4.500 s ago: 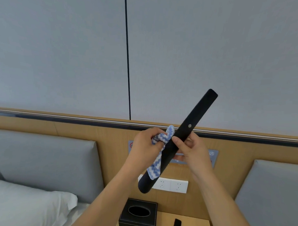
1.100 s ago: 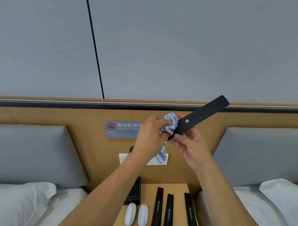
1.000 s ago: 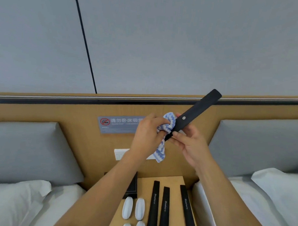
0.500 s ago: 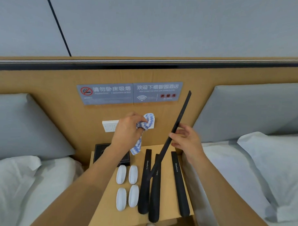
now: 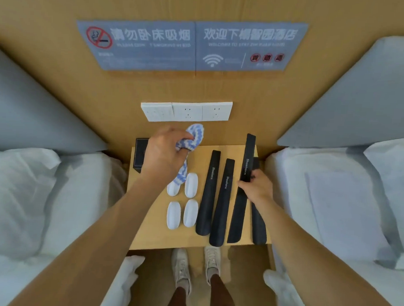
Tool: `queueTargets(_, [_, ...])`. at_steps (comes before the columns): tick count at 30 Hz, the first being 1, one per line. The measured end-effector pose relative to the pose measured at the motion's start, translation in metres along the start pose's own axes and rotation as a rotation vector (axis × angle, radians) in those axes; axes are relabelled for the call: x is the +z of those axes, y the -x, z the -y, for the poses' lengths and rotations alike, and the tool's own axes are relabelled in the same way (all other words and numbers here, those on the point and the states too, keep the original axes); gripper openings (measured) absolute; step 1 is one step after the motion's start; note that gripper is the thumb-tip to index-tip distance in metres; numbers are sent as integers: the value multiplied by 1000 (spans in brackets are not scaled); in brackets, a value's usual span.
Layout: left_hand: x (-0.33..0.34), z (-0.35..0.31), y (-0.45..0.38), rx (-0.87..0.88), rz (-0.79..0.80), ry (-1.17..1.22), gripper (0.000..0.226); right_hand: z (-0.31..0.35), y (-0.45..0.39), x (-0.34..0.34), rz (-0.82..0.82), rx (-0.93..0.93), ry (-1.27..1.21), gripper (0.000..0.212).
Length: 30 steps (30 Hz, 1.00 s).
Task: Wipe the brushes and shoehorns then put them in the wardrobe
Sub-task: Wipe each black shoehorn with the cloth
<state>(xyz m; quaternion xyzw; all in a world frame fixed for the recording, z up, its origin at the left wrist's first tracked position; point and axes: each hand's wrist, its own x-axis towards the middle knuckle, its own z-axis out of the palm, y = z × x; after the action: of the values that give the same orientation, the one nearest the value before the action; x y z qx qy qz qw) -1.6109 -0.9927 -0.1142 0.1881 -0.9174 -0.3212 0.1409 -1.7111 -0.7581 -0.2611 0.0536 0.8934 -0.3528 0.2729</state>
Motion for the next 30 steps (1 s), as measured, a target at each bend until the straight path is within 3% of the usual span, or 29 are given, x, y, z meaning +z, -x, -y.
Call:
queueTargets(3, [17,16,6,-18,5,19,26,-15,-19,17,7,47,95,44])
queueTargets(9, [42,46,15,-75,42,19,26,-36,-45,44,-5,178,216,62])
queueTargets(16, [60,67,24,-131,51,34,25,-43,-71,65,-29,193,397,68])
queueTargets(26, [71,79,30,-169,76,34,24,-54,-86,81,-97,191,478,63])
queueTargets(30, [70,77,29,-180,69,52,25,-57,-71,91,-83,94,490,40])
